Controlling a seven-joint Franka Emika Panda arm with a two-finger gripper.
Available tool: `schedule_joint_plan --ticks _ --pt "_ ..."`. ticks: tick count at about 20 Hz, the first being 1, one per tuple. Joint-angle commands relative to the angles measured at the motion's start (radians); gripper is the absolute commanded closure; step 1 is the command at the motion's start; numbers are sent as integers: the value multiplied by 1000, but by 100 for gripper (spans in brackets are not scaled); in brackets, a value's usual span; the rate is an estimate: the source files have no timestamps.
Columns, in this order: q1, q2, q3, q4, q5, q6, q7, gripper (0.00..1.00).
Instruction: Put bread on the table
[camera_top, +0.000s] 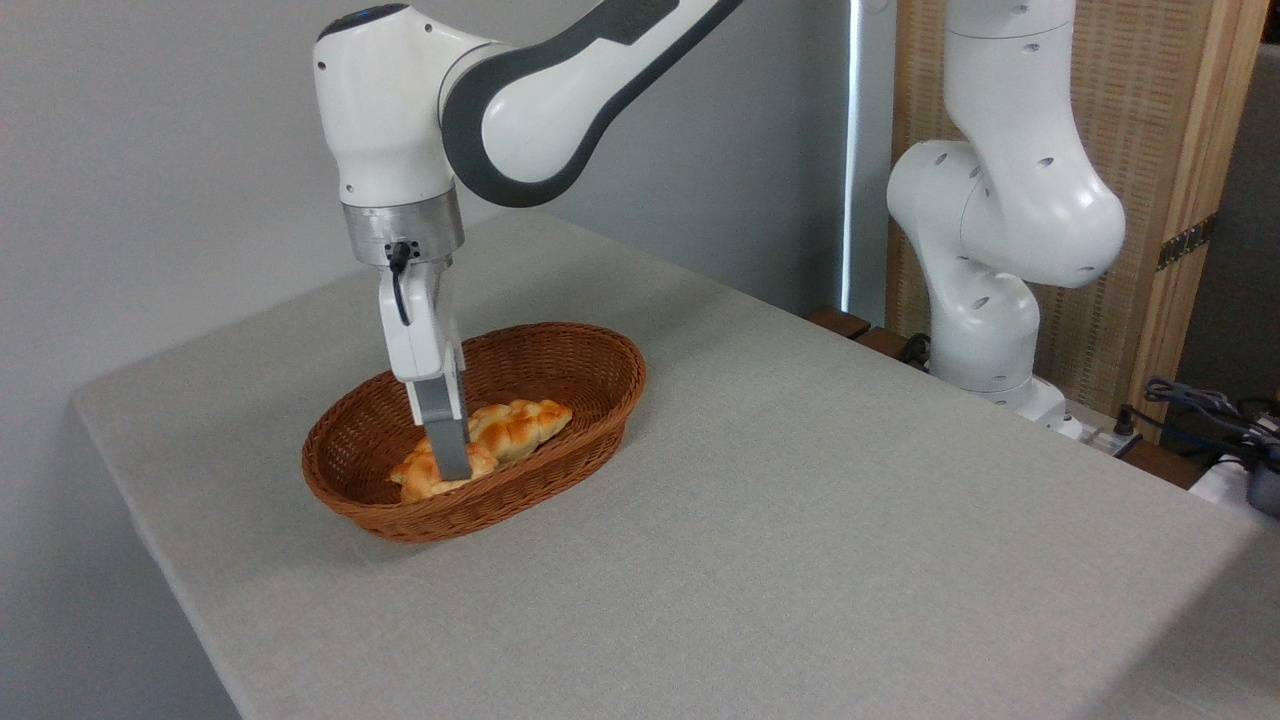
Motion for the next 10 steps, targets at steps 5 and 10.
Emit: schedule_joint_plan --ticks 5,10 --pt "-4 -13 -5 11 -45 -72 -16 94" --pt "0 -13 -1 54 -83 -92 -50 95"
